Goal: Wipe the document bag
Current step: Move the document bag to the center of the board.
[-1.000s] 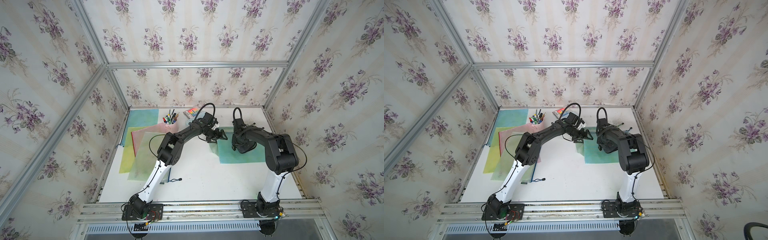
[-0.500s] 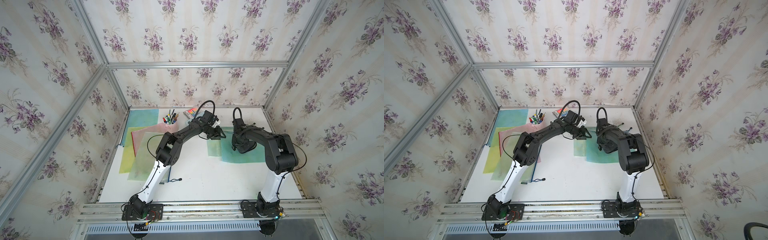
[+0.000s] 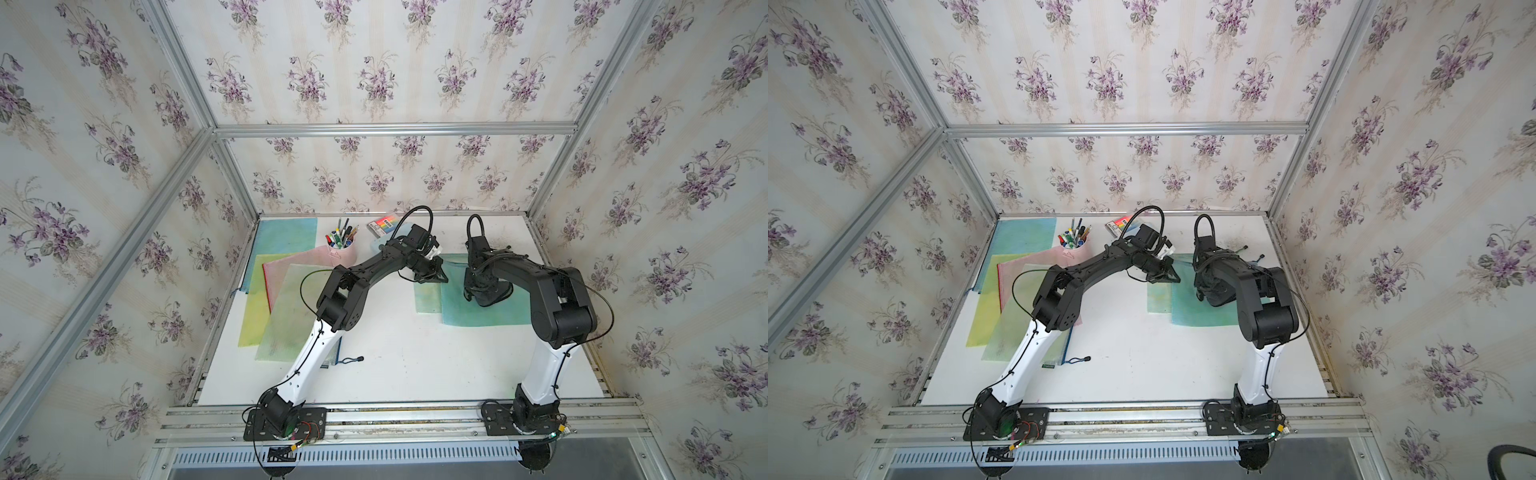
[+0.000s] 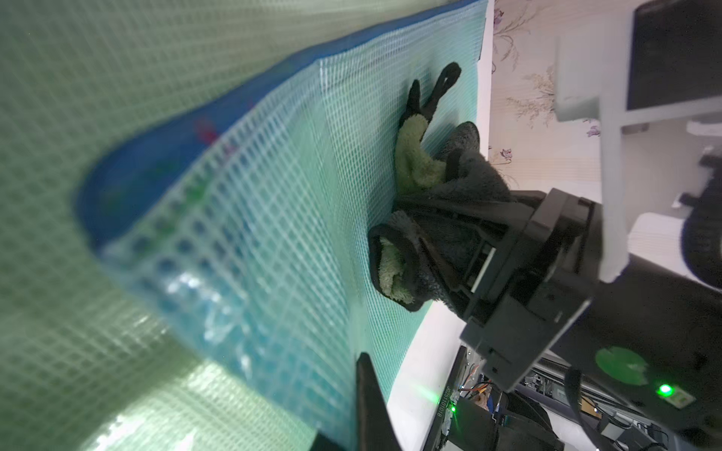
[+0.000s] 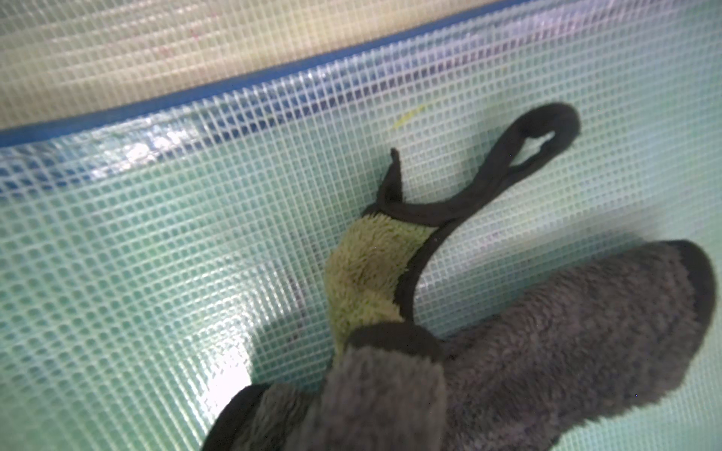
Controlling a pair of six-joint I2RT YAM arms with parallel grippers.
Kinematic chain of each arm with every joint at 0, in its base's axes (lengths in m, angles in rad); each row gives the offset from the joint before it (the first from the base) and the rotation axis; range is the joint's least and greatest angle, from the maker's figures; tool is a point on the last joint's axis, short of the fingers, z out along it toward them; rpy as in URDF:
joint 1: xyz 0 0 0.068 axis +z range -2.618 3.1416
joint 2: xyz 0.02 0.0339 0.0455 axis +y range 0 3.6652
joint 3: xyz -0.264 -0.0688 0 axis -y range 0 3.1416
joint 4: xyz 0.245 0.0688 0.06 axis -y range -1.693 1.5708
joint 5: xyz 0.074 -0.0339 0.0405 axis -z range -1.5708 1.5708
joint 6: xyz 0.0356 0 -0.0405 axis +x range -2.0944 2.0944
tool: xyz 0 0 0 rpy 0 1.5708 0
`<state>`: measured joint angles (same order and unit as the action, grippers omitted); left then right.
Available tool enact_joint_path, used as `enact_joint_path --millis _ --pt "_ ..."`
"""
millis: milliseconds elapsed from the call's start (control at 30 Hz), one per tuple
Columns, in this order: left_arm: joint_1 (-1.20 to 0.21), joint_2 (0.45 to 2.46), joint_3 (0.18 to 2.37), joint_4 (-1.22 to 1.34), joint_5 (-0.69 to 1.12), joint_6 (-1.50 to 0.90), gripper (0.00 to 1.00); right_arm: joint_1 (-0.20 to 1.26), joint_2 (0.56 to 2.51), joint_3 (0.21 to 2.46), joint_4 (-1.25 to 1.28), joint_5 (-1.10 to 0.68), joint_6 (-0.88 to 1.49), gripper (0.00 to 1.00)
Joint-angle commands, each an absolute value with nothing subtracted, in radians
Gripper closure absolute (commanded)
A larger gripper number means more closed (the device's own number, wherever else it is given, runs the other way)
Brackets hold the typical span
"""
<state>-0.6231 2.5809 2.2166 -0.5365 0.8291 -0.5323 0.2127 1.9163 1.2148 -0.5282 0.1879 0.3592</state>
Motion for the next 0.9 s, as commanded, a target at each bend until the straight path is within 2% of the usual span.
enact_joint_path --millis 0,100,233,400,600,867 --pt "-0.633 2.524 2.207 -0.592 0.812 -0.454 1.0 0.189 1.859 1.225 -0.575 0.004 0.326 0.86" --pt "-0.635 2.422 2.078 -0.592 0.841 -0.429 1.0 0.161 1.764 1.28 -0.628 0.075 0.27 0.85" --pt "-0.635 2.225 1.787 -0.479 0.889 -0.415 1.0 0.162 1.674 1.343 -0.689 0.171 0.205 0.84" --pt "-0.635 2.071 1.555 -0.455 0.925 -0.367 1.0 0.2 1.589 1.291 -0.695 0.159 0.21 0.84" --pt "-0.614 1.96 1.299 -0.441 0.81 -0.346 1.0 0.389 1.548 1.133 -0.659 0.166 0.28 0.84" --pt "-0.561 1.837 1.088 -0.407 0.69 -0.361 1.0 0.738 1.622 0.989 -0.568 0.165 0.538 0.84"
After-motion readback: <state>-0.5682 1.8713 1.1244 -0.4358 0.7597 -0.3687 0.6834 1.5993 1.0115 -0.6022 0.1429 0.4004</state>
